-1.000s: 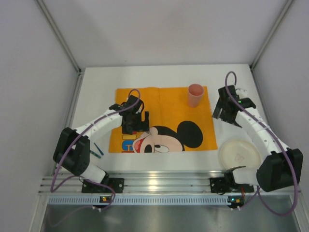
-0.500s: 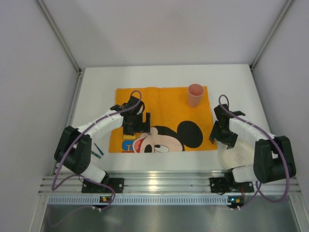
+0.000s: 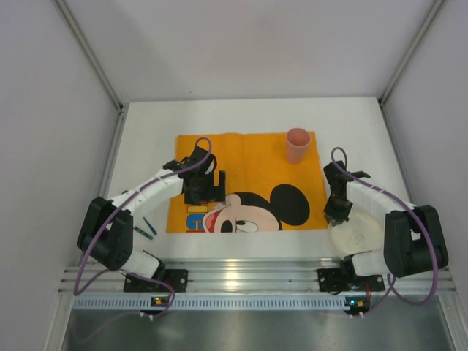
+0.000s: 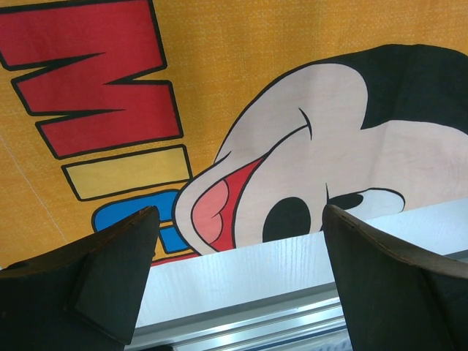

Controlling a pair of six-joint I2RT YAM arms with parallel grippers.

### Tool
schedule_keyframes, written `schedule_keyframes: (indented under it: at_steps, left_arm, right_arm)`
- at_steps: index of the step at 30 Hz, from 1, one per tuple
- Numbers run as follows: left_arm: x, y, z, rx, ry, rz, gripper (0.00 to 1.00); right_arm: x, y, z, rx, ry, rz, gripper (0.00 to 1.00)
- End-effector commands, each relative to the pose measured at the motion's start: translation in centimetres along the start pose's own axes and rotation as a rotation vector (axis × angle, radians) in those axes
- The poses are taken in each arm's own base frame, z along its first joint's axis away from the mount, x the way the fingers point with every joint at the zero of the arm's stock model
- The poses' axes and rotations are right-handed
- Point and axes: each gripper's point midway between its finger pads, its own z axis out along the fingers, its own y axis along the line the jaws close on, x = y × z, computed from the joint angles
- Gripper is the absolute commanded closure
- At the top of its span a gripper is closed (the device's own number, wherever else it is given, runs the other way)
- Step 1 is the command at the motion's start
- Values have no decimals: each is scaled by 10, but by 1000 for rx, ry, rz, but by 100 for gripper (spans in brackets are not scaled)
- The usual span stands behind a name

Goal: Set the dinner table for one person

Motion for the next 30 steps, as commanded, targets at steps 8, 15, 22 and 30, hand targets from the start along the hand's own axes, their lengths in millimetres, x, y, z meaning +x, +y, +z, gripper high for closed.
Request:
schedule_keyframes:
  at_steps: [8,15,22,30]
  left_arm:
    - [-16,-10,-3,10,-22,20,2]
    - [-20,-12,-6,13,-29,22,2]
    - [-21,-6,-13,-14,-54,22,2]
    - [-41,12,-35,-106,-162,-5,2]
  right_arm:
    - [-17,0,-21,-22,-73,34,90]
    - [-25,6,-38,-55,-109,24,100]
    - [-49,36,-118,-17,-277,-144,100]
    - [-52,110,-205,-134,-413,-265,100]
